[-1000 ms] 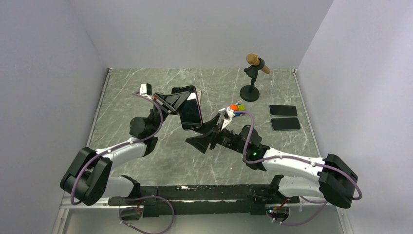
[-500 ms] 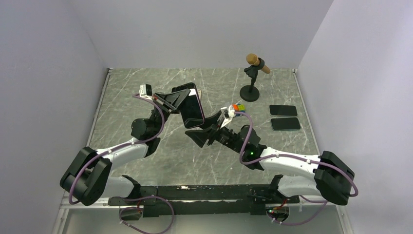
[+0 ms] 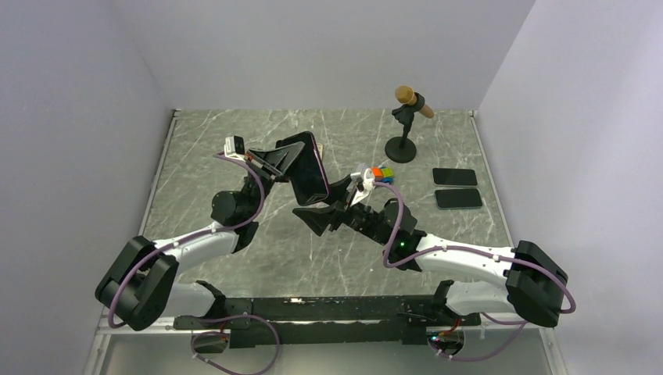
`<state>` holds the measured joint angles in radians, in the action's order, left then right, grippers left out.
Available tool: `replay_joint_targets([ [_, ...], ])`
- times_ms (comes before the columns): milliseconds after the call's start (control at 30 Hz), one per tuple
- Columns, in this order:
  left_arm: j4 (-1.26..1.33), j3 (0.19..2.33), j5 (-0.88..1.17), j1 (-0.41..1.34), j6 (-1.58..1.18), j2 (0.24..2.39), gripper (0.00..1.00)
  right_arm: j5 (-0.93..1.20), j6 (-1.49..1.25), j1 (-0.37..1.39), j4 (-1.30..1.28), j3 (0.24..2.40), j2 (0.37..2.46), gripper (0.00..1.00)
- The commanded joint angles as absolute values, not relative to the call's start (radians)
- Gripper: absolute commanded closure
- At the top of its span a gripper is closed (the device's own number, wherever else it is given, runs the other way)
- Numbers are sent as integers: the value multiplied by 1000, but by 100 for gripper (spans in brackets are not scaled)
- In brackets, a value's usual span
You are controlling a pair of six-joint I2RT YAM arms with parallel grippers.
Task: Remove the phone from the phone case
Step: Remove the phone case from the phone.
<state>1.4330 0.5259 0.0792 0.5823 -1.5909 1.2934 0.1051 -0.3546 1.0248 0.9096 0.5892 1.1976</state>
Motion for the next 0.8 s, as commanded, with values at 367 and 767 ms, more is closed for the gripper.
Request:
replay_joint_targets([
  [367,1666,532,43,598,-1563,1197,100,62,-343,1034,995,620,1175,29],
  [767,1666,527,62,602,-1585,1193,100,77,-295,1030,902,656,1126,25],
])
